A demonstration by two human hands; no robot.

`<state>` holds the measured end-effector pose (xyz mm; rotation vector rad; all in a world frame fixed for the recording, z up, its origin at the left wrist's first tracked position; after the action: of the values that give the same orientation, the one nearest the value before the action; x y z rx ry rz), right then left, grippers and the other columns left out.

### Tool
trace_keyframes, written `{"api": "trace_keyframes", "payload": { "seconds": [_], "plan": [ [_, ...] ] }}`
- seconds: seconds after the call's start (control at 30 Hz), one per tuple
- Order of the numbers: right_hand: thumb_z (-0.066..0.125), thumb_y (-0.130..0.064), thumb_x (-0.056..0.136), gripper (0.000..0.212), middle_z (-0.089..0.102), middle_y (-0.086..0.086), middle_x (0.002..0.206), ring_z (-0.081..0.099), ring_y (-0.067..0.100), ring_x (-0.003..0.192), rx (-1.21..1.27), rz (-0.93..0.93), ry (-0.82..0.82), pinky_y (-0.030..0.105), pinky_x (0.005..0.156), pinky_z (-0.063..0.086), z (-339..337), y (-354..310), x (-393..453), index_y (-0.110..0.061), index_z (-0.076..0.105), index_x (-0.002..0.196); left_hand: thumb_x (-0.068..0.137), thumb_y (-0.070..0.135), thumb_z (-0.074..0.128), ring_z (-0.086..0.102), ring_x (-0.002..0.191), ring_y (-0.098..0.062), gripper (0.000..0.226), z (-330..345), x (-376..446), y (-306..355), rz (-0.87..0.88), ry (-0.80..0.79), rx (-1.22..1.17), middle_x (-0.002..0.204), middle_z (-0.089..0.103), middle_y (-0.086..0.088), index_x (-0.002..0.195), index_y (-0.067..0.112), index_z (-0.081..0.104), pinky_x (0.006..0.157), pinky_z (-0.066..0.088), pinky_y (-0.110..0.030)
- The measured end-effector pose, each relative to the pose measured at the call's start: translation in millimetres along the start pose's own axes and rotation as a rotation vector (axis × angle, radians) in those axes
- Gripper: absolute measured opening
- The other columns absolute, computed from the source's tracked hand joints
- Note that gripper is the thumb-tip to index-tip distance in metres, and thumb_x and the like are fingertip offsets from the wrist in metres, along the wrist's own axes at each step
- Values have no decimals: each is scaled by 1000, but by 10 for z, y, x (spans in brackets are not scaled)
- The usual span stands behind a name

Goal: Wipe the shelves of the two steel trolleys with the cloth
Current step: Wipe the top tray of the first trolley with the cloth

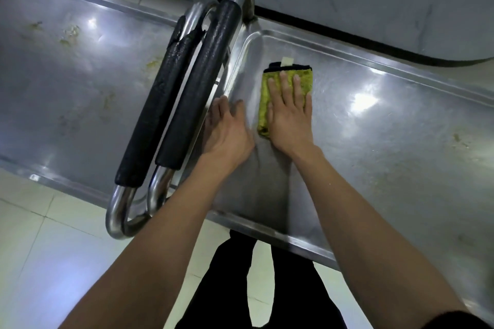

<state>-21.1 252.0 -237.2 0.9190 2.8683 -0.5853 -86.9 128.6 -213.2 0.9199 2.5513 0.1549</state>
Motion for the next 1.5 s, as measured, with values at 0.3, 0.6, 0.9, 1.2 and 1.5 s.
{"api": "trace_keyframes", "payload": {
  "seconds": [0.3, 0.6, 0.9, 1.2, 1.5],
  "plan": [
    [26, -31, 107, 58, -8, -2, 169, -14, 22, 154, 26, 135, -3, 53, 124, -1, -246, 904, -685, -27, 6, 161, 96, 29, 46, 13, 150, -36, 47, 228, -187, 1060, 302, -17, 159, 155, 30, -14, 143, 25, 44, 117, 20, -63],
    [27, -30, 107, 58, -4, -3, 169, -11, 23, 155, 17, 282, 48, 50, 125, 0, -623, 2139, -1319, -27, 8, 161, 92, 29, 54, 33, 136, -35, 39, 484, -221, 1682, 279, -63, 142, 145, 37, -13, 129, 20, 58, 104, 38, -54],
    [28, -30, 106, 59, -5, 1, 169, -12, 27, 155, 10, 398, 91, 52, 124, -3, -785, 2895, -1714, -26, 7, 161, 88, 38, 57, 31, 138, -31, 48, 625, -310, 1894, 289, -82, 195, 145, 32, -7, 133, 26, 47, 108, 38, -55],
    [26, -34, 106, 60, -8, 2, 169, -14, 29, 154, -46, 317, 51, 56, 123, -2, -513, 2227, -1580, -24, 5, 161, 90, 47, 57, 27, 144, -30, 63, 637, -417, 1600, 335, -134, 223, 157, 24, -6, 148, 30, 37, 112, 37, -53],
    [26, -33, 107, 60, -11, 4, 168, -16, 30, 154, -77, 207, 20, 57, 122, -1, -295, 1438, -1267, -23, 3, 162, 94, 42, 54, -2, 154, -31, 52, 271, -616, 528, 51, 17, 123, 165, 10, -6, 143, 29, 44, 120, 10, -64]
  ]
}}
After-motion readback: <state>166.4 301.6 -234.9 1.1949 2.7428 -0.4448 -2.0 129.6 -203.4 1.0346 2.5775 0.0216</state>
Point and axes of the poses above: each hand's wrist, its own x-axis towards the middle knuckle, its own z-axis out of the palm, y = z × x, the point moved 9 cm from there along x, towards the middle knuckle
